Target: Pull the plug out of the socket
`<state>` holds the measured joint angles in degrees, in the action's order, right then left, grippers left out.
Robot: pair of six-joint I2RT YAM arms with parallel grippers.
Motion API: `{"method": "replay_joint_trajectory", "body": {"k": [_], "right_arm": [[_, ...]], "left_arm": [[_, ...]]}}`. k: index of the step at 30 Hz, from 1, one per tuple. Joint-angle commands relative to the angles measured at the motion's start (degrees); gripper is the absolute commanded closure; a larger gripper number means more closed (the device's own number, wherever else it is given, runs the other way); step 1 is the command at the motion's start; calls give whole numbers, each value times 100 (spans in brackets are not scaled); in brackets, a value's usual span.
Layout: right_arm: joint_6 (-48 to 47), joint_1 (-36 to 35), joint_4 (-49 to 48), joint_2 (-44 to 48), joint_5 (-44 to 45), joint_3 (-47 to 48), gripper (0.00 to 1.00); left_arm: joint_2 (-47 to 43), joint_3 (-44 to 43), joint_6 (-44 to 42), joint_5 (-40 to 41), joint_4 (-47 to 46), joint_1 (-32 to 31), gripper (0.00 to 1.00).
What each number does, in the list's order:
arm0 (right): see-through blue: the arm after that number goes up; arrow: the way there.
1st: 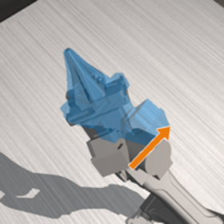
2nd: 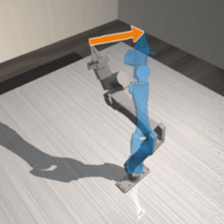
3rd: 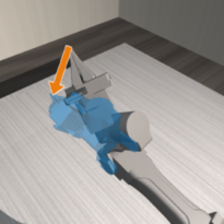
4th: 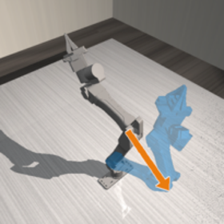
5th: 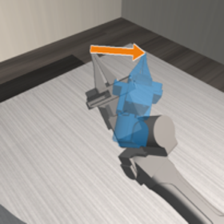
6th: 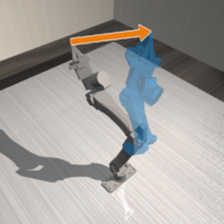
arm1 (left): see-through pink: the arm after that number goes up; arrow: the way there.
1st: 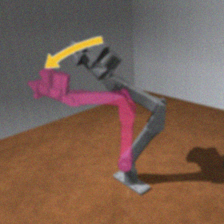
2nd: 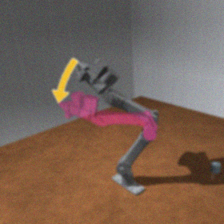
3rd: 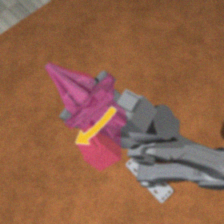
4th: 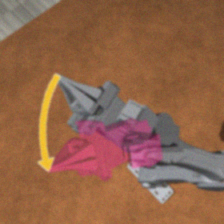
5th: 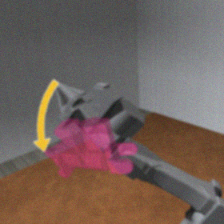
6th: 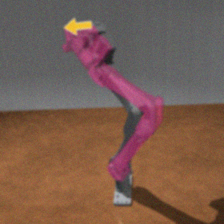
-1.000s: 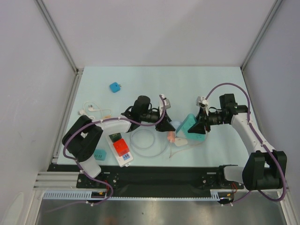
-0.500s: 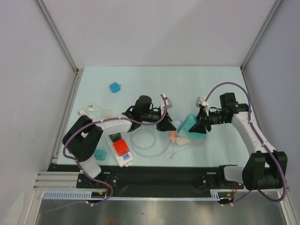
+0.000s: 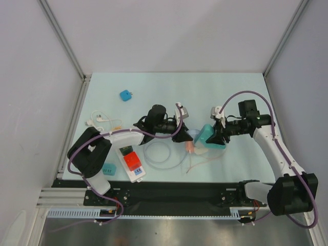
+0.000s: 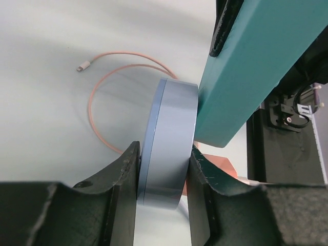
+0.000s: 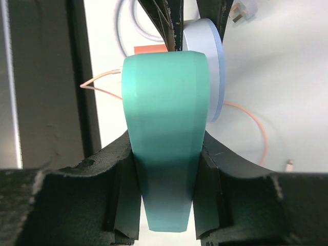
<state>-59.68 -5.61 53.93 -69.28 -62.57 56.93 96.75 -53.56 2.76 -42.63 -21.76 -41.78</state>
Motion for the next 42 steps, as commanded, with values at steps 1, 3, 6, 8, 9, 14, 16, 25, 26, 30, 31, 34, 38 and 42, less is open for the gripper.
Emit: {"method": "replay_joint_trajectory", "body": {"k": [1, 3, 6, 8, 9, 14, 16, 25, 26, 30, 31, 34, 38, 42], "right_arm": [[693, -458, -180, 511, 15, 108, 100], [808, -834, -260, 468, 507, 213, 100], [660, -1082, 55, 91, 807, 801, 100], [328, -1136, 608, -216, 720, 1274, 100], [238, -1127, 897, -279, 693, 1373, 100], [-201, -909, 1216, -131, 746, 1260, 100], [-412, -610, 1408, -69, 641, 1216, 100], [-1616, -19, 2665, -656, 43, 1101, 100], [-1652, -19, 2727, -736, -62, 1101, 100], [-1494, -247, 2737, -1044, -195, 1110, 100], [-1476, -526, 2763, -1079, -195, 1101, 100], [-1634, -1001, 3000, -1114, -160, 1171, 100], [-287, -1101, 1697, -616, 453, 1067, 100], [1549, -821, -121, 274, 1126, 582, 100]], "left_arm": [[-51, 65, -153, 1653, 374, 258, 100], [-60, 65, -258, 1670, 409, 258, 100], [-34, -40, -389, 1688, 585, 249, 100], [-77, -32, -408, 1732, 594, 240, 100], [-86, -32, -382, 1758, 594, 249, 100], [-253, 161, -312, 1592, 401, 275, 100], [-271, 223, -84, 1425, 190, 328, 100], [-604, 548, 418, 441, -846, 469, 100], [-639, 609, 461, 362, -943, 469, 100], [-649, 549, 462, 141, -866, 478, 100], [-605, 470, 392, 193, -674, 469, 100], [-377, 136, 102, 386, -76, 478, 100], [-244, -268, 22, 493, 365, 557, 100], [-410, -155, -118, 282, 121, 557, 100]]}}
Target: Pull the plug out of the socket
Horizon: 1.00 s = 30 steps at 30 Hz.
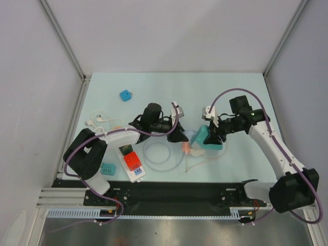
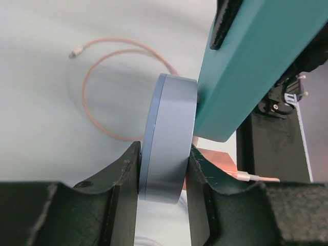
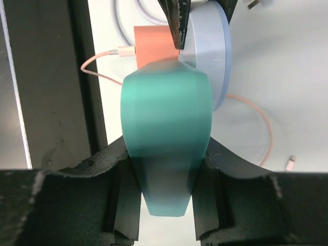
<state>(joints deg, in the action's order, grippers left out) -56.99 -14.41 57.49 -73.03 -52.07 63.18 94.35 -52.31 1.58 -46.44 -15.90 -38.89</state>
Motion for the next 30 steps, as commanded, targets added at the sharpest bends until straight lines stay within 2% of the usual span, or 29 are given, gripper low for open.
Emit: {"method": "replay_joint_trajectory", "body": {"k": [1, 3, 4, 8, 12, 17, 21, 22, 27, 30], "right_arm": [[817, 218, -76, 563, -648, 97, 100], [-419, 352, 1369, -75, -988, 483, 100], [-775, 352, 1787, -288, -1119, 763, 100], [-1725, 352, 2957, -1185, -1471, 898, 100], [-1710, -7, 2960, -1389, -1683, 810, 100], [-903, -105, 2504, -750, -1631, 1047, 100], [-1078, -114, 2943, -616, -1789, 1293, 100], [-1008, -105, 2934, -615, -1728, 1285, 100], [1317, 70, 389, 234, -693, 443, 100], [1908, 298, -316, 640, -296, 388, 100]], "left_arm": [[-232, -184, -44, 549, -632, 268, 100], [-398, 142, -114, 346, -975, 260, 100], [-417, 186, -123, 285, -1055, 260, 100], [-417, 37, -386, 292, -766, 260, 100], [-373, -103, -562, 634, -362, 268, 100], [-163, -288, -729, 961, -63, 260, 100], [-101, -323, -809, 864, -80, 268, 100], [-101, -349, -783, 847, -80, 260, 100], [-337, -227, -546, 873, -246, 260, 100], [-626, -25, -361, 890, -413, 260, 100]]}}
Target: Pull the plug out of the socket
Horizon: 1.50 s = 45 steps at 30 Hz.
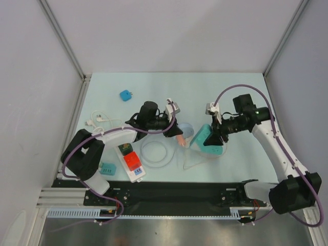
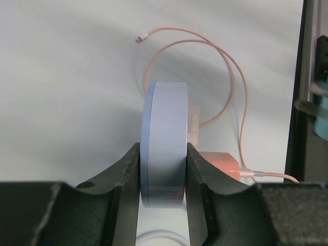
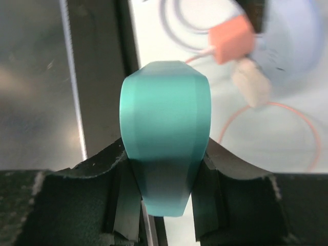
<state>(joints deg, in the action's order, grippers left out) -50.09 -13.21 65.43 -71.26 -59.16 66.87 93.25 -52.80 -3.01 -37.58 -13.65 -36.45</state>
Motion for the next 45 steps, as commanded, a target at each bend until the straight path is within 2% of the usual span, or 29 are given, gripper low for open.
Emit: {"method": "replay_joint_trajectory", "body": {"k": [1, 4, 5, 8, 9, 10, 12, 13, 16, 17, 24, 28, 31, 33, 38, 40, 45], "right_arm": [[1377, 309, -1250, 525, 492, 62, 100], [1931, 801, -1971, 797, 1062, -24, 100], [2080, 890, -2512, 868, 1290, -121, 100], [2818, 1101, -3920, 1018, 2686, -718, 100], [2977, 1110, -4298, 1027, 3569, -867, 100], [3318, 1110, -5059, 975, 4013, -1051, 100], [3584, 1128, -5836, 852, 5249, -1456, 100], [3689, 1224, -6405, 651, 5456, -1519, 100], [4005, 1732, -7138, 141, 5459, -1458, 100], [4137, 1830, -7201, -339, 5441, -1345, 100], [4568, 2253, -7150, -2546, 5336, 140, 100], [4805, 2279, -7105, -3443, 5204, 1053, 100], [4982, 2279, -7158, -4024, 5055, 1441, 96], [5184, 2305, -7149, -4315, 4888, 1828, 89], [5702, 2376, -6780, -5220, 4186, 2681, 78], [5782, 2393, -6771, -5362, 4175, 2892, 76], [5887, 2499, -6719, -5661, 4123, 3130, 61]], "left_arm": [[-588, 111, 211, 14, -665, 15, 100], [-895, 251, 553, 216, -788, 15, 100], [-975, 304, 677, 321, -884, 15, 100], [-1221, 471, 1064, 392, -990, 15, 100], [-1274, 515, 1178, 427, -1008, 15, 100], [-1388, 585, 1353, 445, -1008, 23, 100], [-1511, 665, 1478, 462, -1043, 15, 100], [-1581, 787, 1617, 471, -1095, 15, 100], [-1889, 1094, 1855, 436, -1429, 15, 100], [-1977, 1174, 1908, 436, -1560, 15, 100], [-2504, 1623, 2172, 392, -1843, 15, 100], [-2733, 1930, 2251, 401, -1966, 15, 100], [-2847, 2097, 2295, 418, -2054, 15, 100], [-2874, 2168, 2313, 419, -2080, 24, 100], [-2944, 2300, 2366, 392, -2133, 15, 100], [-2944, 2344, 2410, 366, -2177, 15, 100], [-2918, 2379, 2497, 375, -2300, 15, 100]]}}
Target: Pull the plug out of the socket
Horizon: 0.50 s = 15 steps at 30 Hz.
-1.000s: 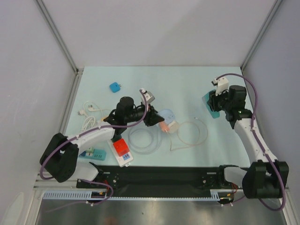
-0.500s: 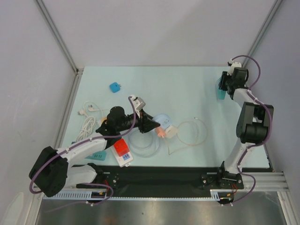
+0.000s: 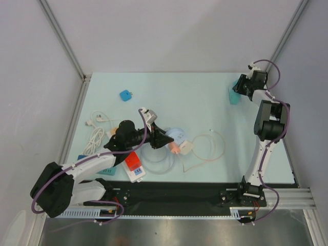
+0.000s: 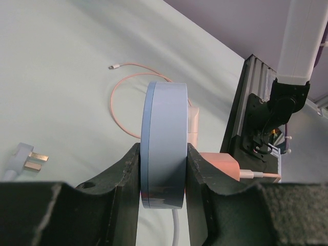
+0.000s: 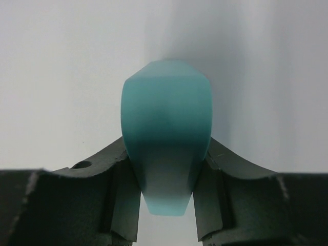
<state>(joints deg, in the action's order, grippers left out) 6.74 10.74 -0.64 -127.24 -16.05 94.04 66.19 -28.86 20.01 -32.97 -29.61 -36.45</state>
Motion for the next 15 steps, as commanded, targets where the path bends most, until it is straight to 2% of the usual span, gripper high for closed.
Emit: {"method": "replay_joint_trajectory", "body": {"k": [1, 3, 4, 5, 8, 13, 15], "right_arm": [[213, 112, -68, -81, -188, 457, 58], [187, 165, -50, -82, -214, 431, 45], [187, 182, -32, -73, -223, 431, 45], [161, 217, -6, -64, -205, 431, 34], [38, 270, 47, 32, -179, 405, 20], [-217, 385, 232, 418, -135, 168, 8], [-331, 411, 249, 533, -91, 36, 7]], "left_arm": [[-203, 3, 222, -78, -792, 23, 100], [-142, 12, 284, -95, -880, 15, 100], [-124, 30, 310, -95, -924, 15, 100], [-116, 38, 337, -122, -968, 15, 100], [-107, 109, 425, -113, -1100, 15, 100], [-177, 205, 539, -34, -1188, 15, 100], [-230, 232, 565, 1, -1205, 15, 100]]}}
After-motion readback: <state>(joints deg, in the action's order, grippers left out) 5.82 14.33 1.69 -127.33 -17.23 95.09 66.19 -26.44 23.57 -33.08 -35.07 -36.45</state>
